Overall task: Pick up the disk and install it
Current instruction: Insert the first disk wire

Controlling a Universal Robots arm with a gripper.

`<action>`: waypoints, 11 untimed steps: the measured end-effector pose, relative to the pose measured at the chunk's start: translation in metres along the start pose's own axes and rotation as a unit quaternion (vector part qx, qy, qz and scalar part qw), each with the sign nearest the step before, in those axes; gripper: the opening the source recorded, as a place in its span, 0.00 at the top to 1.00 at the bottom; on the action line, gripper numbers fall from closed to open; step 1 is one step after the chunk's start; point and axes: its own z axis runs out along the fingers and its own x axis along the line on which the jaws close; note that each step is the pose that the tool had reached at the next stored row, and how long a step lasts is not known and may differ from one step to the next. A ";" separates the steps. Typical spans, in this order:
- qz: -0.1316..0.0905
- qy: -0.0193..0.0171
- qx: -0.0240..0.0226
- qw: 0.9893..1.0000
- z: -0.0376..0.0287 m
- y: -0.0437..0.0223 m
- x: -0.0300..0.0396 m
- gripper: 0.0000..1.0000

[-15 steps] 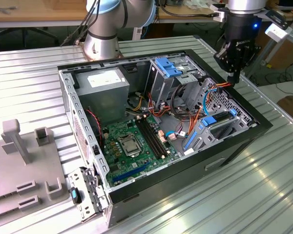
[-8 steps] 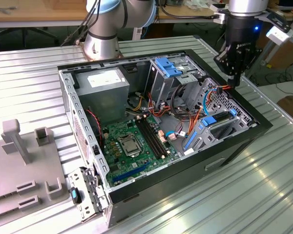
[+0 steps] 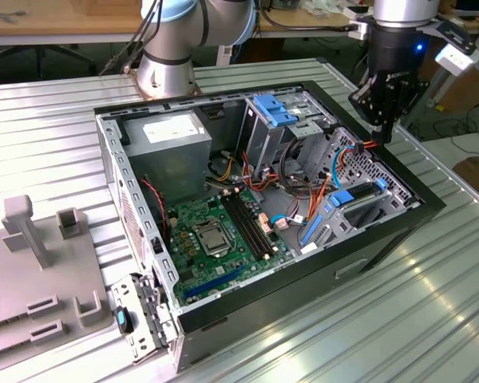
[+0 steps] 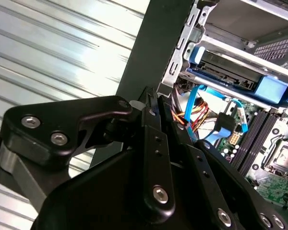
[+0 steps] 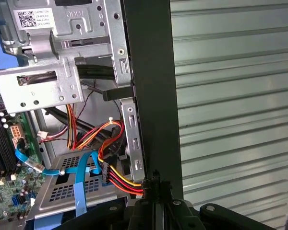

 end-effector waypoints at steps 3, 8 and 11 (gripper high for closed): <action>0.005 0.006 -0.034 0.999 -0.0040 -0.0032 -0.0011 0.84; 0.011 0.014 -0.072 0.997 -0.0059 -0.0087 -0.0024 0.84; 0.017 0.017 -0.075 0.997 -0.0045 -0.0139 -0.0031 0.84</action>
